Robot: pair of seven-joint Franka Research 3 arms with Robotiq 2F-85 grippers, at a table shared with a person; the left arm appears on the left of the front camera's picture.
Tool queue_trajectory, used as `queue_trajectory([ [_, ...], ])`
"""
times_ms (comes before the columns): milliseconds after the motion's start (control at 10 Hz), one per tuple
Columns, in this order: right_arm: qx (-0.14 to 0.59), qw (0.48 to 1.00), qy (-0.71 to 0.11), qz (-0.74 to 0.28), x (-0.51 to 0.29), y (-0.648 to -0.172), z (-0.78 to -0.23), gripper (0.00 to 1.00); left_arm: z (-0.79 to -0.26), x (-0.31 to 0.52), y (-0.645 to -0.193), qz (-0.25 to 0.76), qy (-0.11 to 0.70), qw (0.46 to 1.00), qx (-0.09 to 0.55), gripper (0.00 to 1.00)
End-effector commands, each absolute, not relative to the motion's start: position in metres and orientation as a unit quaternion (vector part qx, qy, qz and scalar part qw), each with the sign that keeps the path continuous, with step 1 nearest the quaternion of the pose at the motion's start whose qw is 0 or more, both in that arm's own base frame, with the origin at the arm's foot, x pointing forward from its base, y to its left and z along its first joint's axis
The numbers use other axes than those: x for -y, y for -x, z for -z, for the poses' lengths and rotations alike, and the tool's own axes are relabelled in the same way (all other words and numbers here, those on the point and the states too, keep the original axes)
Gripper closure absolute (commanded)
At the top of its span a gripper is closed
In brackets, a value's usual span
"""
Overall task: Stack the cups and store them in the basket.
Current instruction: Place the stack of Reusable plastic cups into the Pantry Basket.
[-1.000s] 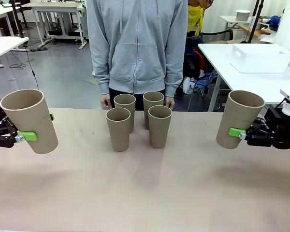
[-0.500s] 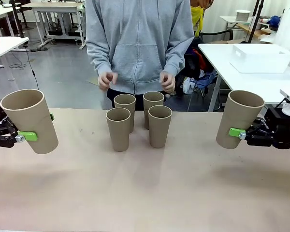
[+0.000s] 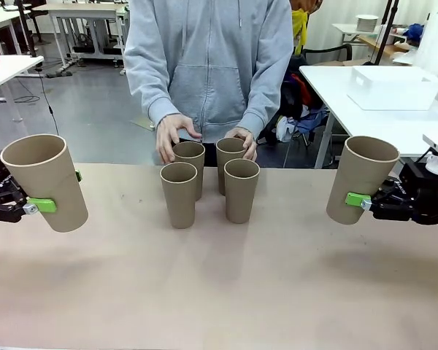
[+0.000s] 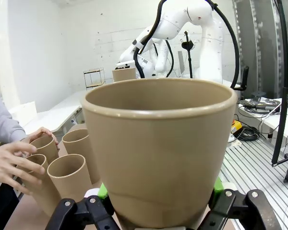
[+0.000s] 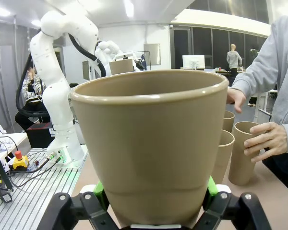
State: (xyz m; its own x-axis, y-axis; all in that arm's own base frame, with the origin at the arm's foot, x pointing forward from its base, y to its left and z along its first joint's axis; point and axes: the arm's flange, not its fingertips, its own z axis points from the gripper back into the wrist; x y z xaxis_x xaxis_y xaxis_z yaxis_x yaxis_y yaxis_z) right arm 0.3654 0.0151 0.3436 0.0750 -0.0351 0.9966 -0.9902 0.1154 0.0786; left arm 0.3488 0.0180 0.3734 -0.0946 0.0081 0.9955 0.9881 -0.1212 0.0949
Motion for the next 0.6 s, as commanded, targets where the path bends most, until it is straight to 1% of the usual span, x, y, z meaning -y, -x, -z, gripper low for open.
queue_trajectory([
  [0, 0.52, 0.537, -0.494, -0.444, -0.0146, -0.3655, -0.3473, 0.17, -0.3758, -0.0198, -0.3479, 0.552, 0.503, 0.443, 0.496, 0.15],
  [500, 0.52, 0.537, -0.494, -0.444, -0.0146, -0.3655, -0.3473, 0.17, -0.3758, -0.0198, -0.3479, 0.552, 0.503, 0.443, 0.496, 0.15],
])
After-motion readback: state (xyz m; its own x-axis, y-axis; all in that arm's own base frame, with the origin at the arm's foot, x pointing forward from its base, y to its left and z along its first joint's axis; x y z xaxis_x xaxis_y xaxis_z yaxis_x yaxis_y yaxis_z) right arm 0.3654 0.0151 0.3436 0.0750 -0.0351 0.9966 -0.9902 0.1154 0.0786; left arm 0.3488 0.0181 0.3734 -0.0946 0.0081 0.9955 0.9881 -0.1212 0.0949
